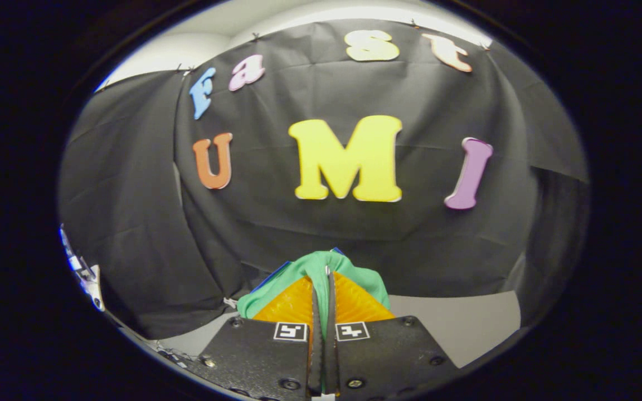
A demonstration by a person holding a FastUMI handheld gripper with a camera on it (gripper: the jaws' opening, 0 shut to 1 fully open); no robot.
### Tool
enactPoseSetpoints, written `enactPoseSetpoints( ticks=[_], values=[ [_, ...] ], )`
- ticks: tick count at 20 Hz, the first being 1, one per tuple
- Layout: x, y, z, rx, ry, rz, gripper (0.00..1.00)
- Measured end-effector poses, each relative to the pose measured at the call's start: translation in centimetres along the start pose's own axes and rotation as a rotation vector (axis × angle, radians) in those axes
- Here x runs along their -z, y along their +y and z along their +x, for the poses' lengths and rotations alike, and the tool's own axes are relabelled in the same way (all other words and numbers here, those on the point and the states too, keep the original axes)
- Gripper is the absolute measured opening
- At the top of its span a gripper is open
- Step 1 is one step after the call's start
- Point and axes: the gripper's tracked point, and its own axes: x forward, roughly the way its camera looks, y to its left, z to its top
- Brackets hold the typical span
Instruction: Put the clothes into the washing machine and then close the washing machine lid.
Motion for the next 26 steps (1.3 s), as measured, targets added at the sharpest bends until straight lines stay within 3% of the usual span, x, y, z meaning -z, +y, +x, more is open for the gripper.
enactPoseSetpoints(
  ticks=[6, 12, 16, 19, 26],
  values=[
    [1.3, 8.4, 4.0, -0.121, 0.041, -0.010, 0.06],
    [4.4, 12.4, 8.0, -0.160, 0.105, -0.001, 0.06],
    [8.5, 13.0, 10.7, -0.133, 0.184, 0.031, 0.06],
    [13.2, 12.9, 12.7, -0.116, 0.287, 0.122, 0.06],
    [25.4, 10.5, 18.7, 0.044, 0.472, 0.238, 0.06]
  ],
)
